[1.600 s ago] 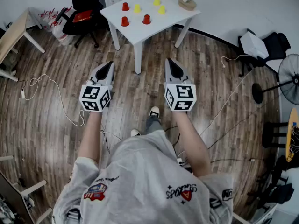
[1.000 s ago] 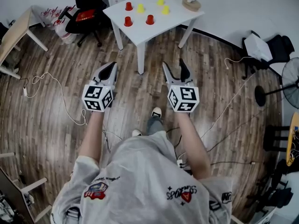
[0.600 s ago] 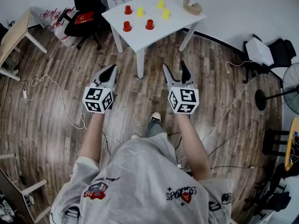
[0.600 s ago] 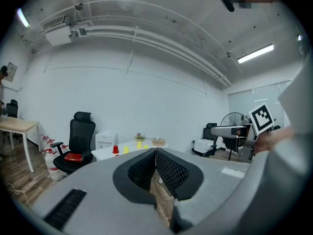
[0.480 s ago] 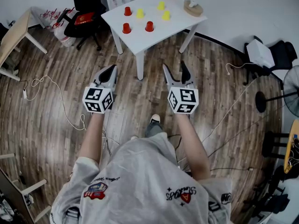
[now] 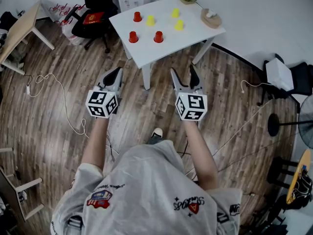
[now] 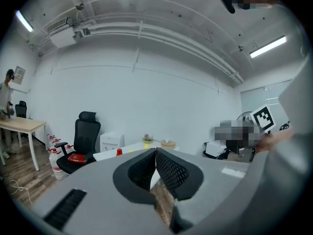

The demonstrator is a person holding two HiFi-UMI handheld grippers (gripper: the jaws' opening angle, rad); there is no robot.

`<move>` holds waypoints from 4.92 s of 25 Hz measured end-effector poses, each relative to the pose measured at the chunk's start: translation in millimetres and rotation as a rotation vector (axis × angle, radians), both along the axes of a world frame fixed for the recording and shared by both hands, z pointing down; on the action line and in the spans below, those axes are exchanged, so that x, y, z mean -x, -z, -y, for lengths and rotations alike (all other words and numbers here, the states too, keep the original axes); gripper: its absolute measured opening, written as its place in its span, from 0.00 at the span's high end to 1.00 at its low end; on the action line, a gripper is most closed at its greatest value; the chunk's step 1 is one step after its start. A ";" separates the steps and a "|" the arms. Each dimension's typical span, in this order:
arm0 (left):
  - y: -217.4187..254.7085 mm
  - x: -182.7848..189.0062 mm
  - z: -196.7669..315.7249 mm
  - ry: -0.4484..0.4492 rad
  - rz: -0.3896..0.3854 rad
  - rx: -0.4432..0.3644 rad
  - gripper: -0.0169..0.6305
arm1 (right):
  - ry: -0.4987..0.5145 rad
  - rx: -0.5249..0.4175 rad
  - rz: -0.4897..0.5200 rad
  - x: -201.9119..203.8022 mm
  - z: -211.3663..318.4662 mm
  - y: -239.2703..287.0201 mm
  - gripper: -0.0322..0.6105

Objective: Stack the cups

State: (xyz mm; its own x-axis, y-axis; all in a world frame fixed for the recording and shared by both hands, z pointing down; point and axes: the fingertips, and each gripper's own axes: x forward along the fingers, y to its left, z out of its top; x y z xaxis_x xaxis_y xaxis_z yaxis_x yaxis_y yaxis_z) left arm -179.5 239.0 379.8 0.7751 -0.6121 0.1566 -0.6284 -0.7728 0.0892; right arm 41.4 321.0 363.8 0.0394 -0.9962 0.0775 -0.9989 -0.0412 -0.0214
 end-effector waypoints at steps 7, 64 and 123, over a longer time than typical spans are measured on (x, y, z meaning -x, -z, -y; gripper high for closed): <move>-9.6 -41.8 18.9 0.035 0.014 0.007 0.96 | 0.034 0.017 0.020 -51.7 27.4 -15.8 0.48; -91.5 -117.9 450.5 0.210 0.027 0.125 0.96 | 0.314 0.351 -0.065 -111.3 481.9 -177.1 0.48; -157.2 29.7 413.1 0.598 0.072 0.284 0.96 | 0.485 0.528 -0.118 -19.6 558.6 -290.2 0.51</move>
State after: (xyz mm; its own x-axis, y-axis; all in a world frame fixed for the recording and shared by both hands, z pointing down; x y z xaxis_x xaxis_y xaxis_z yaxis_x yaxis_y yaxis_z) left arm -209.2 -174.1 537.0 0.2964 -0.8608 0.4137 -0.9535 -0.2420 0.1797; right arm 60.9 -237.6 653.9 -0.3595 -0.7347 0.5753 -0.9019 0.4318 -0.0122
